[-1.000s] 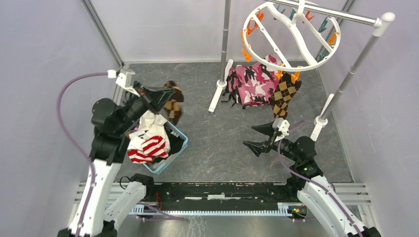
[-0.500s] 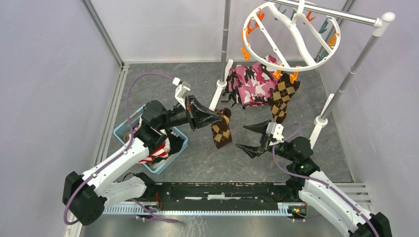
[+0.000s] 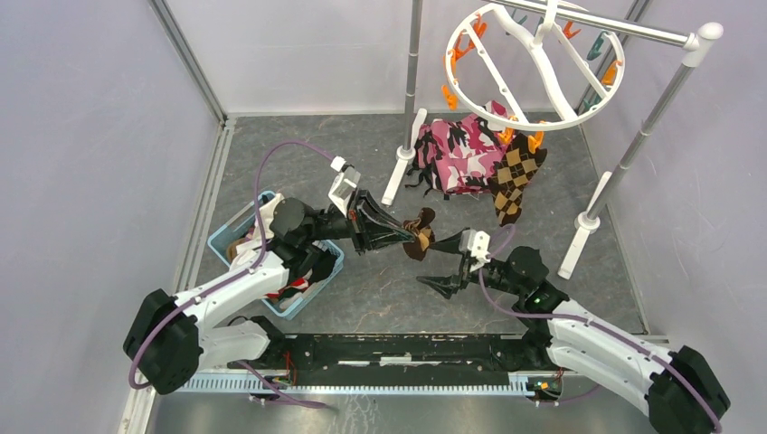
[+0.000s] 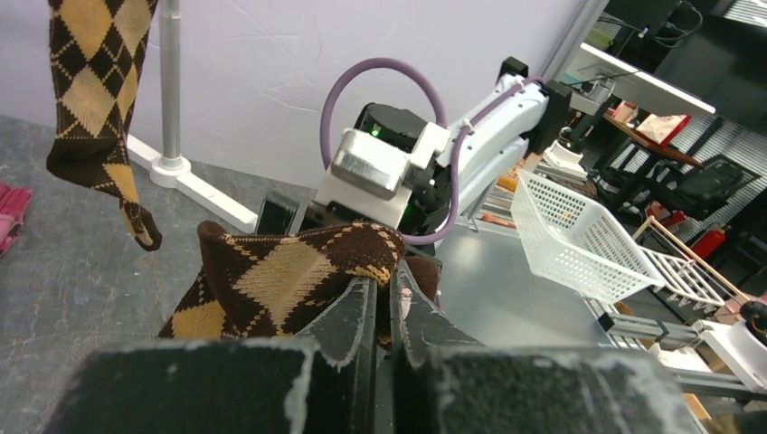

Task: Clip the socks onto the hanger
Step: Pick up the sock from the bin.

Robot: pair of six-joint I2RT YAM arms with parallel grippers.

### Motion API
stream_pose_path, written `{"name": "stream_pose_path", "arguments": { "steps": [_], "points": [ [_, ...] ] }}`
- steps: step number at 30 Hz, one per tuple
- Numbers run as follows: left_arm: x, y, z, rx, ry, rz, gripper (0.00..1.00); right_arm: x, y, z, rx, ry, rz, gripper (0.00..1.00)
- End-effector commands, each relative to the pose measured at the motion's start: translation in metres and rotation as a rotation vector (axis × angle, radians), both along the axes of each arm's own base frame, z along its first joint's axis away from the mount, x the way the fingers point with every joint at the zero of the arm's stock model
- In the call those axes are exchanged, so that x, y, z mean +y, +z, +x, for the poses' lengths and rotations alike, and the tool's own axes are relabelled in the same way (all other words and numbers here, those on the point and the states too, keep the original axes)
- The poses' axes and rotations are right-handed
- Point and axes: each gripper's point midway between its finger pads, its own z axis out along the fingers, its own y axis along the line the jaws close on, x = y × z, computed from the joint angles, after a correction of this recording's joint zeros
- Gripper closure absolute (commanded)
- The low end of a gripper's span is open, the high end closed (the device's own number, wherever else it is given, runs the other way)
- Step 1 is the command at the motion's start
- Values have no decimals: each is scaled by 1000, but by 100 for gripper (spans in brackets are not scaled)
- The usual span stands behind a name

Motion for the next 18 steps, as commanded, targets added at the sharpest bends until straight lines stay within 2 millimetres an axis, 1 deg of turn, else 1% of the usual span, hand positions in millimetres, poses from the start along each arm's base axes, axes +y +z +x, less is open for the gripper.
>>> {"name": "stream_pose_path", "arguments": {
  "steps": [1,7,12,16,18],
  "points": [
    [0,14,-14,-67,-62,-50,98,12,24,4,-65,-17,36,20],
    [1,15,-18,-75,-73,-53,98,13,22,10,-75,-54,12,21],
    [3,13,-18,-76,-58,-40,98,1,26,14,-104,-112,-22,20],
    [4,11,-20,-76,-57,-37,98,-10,31,18,-121,-178,-11,19],
    [4,11,-24,-79,-66,-42,98,-11,27,20,-111,-188,-16,19]
  ]
}}
